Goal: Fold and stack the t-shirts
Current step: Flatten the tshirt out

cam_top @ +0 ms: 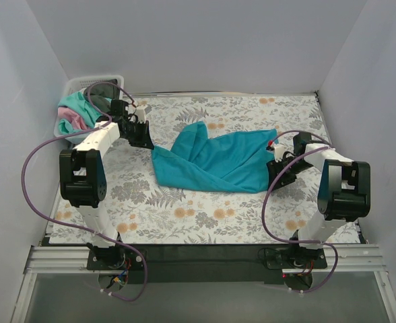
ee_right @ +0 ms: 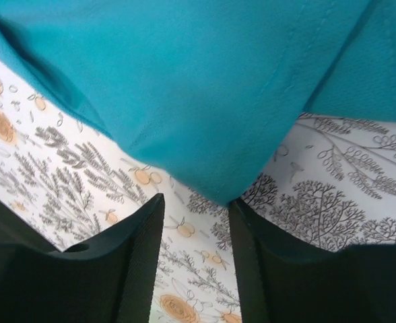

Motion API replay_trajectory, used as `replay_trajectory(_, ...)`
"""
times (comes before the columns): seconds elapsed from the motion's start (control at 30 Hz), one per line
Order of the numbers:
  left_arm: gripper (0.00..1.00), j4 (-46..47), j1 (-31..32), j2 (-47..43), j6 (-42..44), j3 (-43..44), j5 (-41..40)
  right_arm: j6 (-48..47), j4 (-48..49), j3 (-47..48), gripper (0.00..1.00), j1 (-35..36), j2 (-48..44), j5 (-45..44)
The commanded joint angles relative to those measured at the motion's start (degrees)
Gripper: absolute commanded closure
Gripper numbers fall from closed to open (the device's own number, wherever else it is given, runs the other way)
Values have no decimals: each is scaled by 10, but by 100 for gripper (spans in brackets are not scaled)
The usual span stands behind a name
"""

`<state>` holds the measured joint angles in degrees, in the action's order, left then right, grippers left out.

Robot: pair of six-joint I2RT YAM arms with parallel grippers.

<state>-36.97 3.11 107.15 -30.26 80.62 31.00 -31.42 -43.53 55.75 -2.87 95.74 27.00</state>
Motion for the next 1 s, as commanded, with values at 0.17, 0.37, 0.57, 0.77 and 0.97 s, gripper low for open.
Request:
replay_trajectory(0.17,100,16,0,-29,-10,-5,8,10,48,7,98,0,0,-6)
replay_trajectory(0.37,100,17,-4,-50,-26,43,15,10,8,59,99,-20,-92,-12)
replay_trajectory(0.57,100,28,-22,-58,-54,166,26,43,-17,271,99,-53,-104,1)
replay_trajectory(0.77,100,102,-22,-139,-67,196,21,65,-27,440,99,-71,-113,-9)
replay_trajectory(0.97,100,221,-23,-297,-81,104,-31,75,-22,501,99,-104,-176,-21)
